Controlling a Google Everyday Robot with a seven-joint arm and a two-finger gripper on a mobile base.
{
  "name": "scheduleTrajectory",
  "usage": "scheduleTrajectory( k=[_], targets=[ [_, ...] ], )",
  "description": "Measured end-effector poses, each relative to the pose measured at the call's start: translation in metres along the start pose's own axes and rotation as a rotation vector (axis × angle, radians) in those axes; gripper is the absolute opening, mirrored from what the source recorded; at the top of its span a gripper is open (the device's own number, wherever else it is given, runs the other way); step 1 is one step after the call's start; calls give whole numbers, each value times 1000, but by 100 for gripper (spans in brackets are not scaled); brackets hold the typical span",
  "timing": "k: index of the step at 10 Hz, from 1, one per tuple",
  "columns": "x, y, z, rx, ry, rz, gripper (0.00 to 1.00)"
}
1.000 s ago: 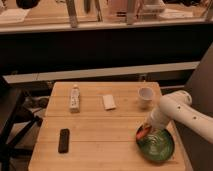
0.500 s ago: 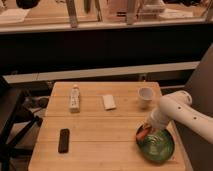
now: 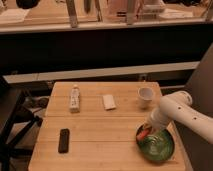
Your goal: Place the pepper in the ceramic bowl
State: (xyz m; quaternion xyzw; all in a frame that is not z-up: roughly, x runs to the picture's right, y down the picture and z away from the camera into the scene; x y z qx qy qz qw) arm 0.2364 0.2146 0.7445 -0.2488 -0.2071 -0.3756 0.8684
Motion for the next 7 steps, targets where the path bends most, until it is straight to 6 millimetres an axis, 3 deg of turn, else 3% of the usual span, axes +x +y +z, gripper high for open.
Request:
scheduleTrajectory(
  k=[7],
  targets=[
    [-1, 2, 0, -3, 1, -14, 15]
  ],
)
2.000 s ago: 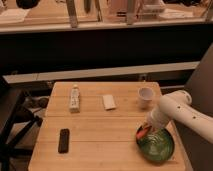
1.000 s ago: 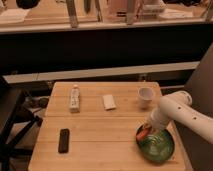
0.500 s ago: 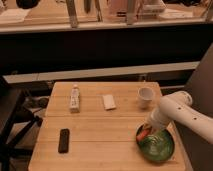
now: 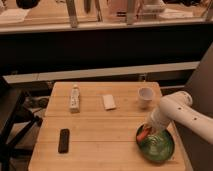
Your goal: Place the pepper in the ceramic bowl
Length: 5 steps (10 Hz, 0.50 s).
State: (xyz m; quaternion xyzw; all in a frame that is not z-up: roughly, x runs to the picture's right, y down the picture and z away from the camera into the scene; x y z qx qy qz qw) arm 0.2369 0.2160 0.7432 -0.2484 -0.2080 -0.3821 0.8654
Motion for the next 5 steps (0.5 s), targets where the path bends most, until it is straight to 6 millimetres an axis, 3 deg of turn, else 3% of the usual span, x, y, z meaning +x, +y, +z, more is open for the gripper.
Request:
scheduleTrajectory(
  k=[2, 5],
  targets=[
    [0, 2, -1, -3, 0, -7, 22],
    [-1, 2, -1, -4, -1, -12, 26]
  ],
)
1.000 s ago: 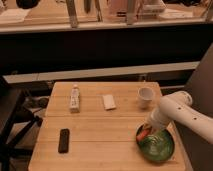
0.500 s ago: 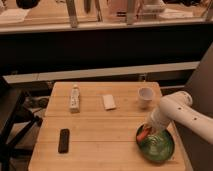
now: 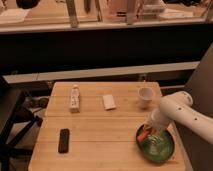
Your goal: Place the pepper in the ceramic bowl
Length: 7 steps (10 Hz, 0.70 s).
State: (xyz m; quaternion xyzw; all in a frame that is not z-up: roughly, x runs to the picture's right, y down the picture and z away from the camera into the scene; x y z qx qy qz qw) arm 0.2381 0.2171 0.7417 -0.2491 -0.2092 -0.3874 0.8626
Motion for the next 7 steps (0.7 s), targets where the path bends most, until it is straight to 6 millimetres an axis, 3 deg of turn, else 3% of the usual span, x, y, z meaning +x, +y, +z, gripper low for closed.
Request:
scheduleTrajectory(
  k=[7],
  targets=[
    [-1, 2, -1, -3, -5, -18, 35]
  ],
)
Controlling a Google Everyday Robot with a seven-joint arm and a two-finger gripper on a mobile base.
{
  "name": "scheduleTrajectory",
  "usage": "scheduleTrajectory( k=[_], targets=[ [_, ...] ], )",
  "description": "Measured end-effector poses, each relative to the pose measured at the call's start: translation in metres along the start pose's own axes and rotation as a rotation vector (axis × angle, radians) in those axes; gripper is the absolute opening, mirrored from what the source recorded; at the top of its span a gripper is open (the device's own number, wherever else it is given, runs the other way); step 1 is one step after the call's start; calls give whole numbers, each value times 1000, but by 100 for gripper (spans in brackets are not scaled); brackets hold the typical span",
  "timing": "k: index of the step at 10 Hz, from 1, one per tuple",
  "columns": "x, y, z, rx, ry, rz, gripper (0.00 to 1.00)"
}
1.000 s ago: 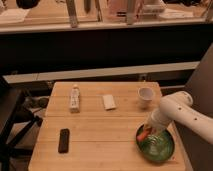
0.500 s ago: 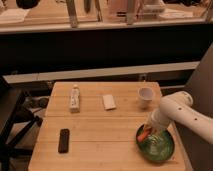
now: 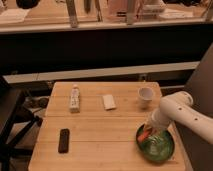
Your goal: Place the pepper in the ceramic bowl
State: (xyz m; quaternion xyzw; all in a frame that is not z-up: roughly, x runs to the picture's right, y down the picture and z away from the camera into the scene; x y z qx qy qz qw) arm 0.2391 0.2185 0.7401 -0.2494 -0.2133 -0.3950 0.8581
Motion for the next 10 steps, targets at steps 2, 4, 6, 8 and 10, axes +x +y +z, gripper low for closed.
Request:
scheduleTrajectory(
  k=[2, 4, 6, 8, 10],
  targets=[
    [0, 0, 0, 0, -2, -5, 41],
    [0, 0, -1, -1, -4, -10, 57],
    [-1, 0, -1, -1, -5, -16, 68],
    [-1, 1, -2, -2, -6, -20, 71],
    [-1, 1, -2, -2, -7, -24, 71]
  ],
)
